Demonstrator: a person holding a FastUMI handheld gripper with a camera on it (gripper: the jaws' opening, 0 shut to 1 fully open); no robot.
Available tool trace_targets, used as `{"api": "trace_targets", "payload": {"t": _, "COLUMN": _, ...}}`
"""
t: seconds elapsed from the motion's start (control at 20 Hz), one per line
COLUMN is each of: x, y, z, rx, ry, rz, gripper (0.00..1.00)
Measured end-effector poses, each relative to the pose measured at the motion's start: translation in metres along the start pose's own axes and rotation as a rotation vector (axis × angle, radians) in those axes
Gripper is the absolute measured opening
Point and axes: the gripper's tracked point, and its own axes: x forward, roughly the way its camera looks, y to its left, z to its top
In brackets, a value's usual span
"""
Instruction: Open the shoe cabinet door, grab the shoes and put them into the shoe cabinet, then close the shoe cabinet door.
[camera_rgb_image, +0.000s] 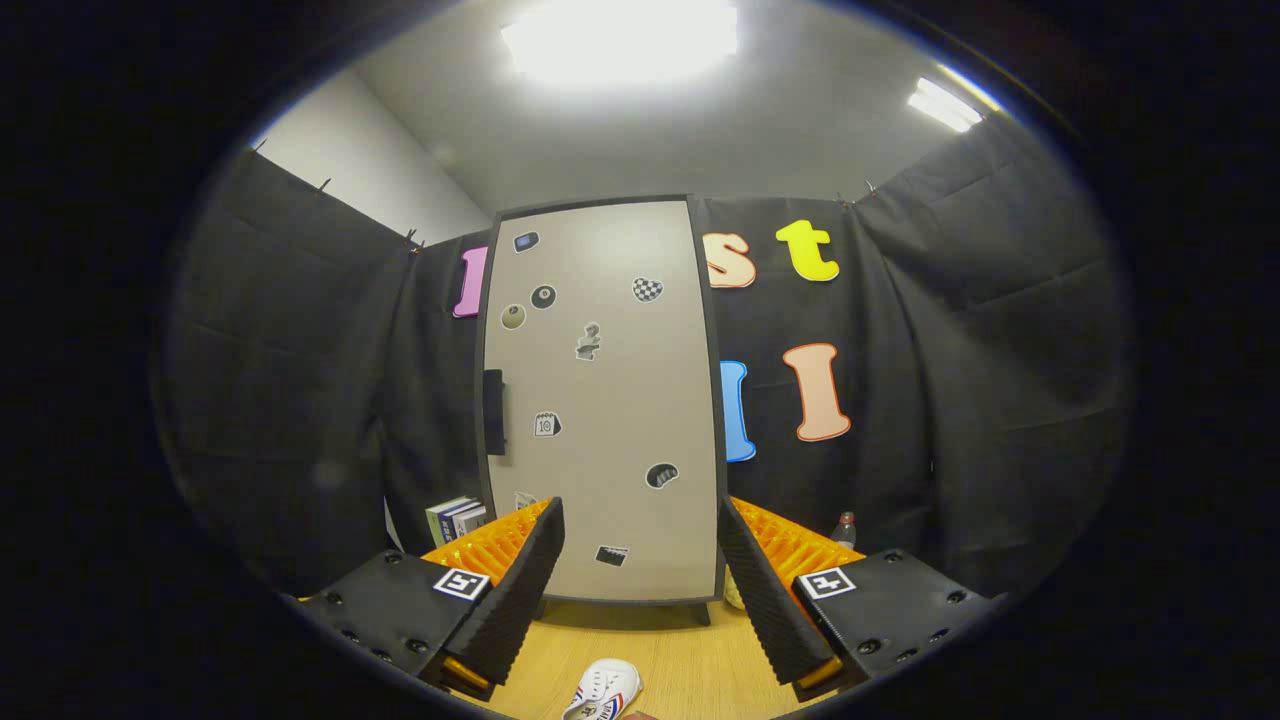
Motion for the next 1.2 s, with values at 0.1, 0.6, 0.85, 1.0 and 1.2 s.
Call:
{"api": "trace_targets", "payload": {"t": 0.1, "x": 0.018, "y": 0.01, "z": 0.006, "rx": 0.005, "ry": 0.007, "rz": 0.011, "gripper": 0.96}}
{"api": "trace_targets", "payload": {"t": 0.6, "x": 0.121, "y": 0.074, "z": 0.034, "rx": 0.033, "ry": 0.019, "rz": 0.081, "gripper": 0.96}}
{"api": "trace_targets", "payload": {"t": 0.85, "x": 0.167, "y": 0.121, "z": 0.039, "rx": 0.046, "ry": 0.025, "rz": 0.14, "gripper": 0.96}}
{"api": "trace_targets", "payload": {"t": 1.0, "x": 0.196, "y": 0.149, "z": 0.033, "rx": 0.047, "ry": 0.054, "rz": 0.176, "gripper": 0.96}}
{"api": "trace_targets", "payload": {"t": 1.2, "x": 0.229, "y": 0.178, "z": 0.015, "rx": 0.006, "ry": 0.101, "rz": 0.201, "gripper": 0.96}}
